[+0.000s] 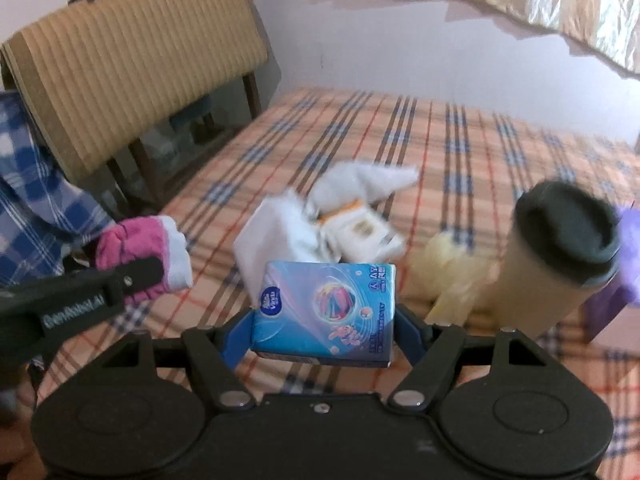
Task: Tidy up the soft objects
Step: 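Carry the pink cloth and blue tissue pack in both grippers to the white box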
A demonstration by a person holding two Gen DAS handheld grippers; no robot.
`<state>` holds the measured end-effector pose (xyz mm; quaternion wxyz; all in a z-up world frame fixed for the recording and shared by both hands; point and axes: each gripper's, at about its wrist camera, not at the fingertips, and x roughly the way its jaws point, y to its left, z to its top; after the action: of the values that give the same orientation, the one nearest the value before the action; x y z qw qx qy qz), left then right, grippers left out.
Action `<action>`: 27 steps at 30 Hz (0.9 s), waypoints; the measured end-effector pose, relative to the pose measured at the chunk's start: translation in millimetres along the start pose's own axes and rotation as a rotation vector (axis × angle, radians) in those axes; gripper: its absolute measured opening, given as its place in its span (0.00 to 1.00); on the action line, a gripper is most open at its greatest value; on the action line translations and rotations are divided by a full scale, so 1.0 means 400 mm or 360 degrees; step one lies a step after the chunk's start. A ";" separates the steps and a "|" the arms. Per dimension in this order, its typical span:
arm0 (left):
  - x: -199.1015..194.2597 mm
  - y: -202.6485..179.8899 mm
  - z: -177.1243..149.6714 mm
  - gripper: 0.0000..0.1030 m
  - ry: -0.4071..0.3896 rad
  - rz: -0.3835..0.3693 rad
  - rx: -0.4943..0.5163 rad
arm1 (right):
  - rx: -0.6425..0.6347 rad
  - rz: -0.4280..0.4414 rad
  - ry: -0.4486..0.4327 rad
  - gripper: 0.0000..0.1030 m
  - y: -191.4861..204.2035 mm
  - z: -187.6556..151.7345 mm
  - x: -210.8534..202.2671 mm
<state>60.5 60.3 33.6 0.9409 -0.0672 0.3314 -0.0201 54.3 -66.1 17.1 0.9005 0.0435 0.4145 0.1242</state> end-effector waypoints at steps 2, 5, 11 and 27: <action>-0.003 -0.027 0.016 0.22 -0.0017 -0.0011 0.0037 | -0.0021 -0.0001 -0.0042 0.84 -0.024 0.022 -0.029; -0.006 -0.058 0.039 0.22 -0.0031 -0.0037 0.0054 | -0.0052 -0.0027 -0.0097 0.84 -0.054 0.053 -0.065; -0.010 -0.114 0.075 0.22 -0.0050 -0.0077 0.0076 | -0.0044 -0.0047 -0.0149 0.84 -0.119 0.101 -0.114; -0.003 -0.206 0.105 0.22 -0.0025 -0.0144 0.0128 | -0.0025 -0.0055 -0.0203 0.84 -0.205 0.137 -0.167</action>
<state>86.4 -16.5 78.4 0.9435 -0.0444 0.3195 -0.0753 69.4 -161.3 87.0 0.9274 0.0372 0.3559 0.1089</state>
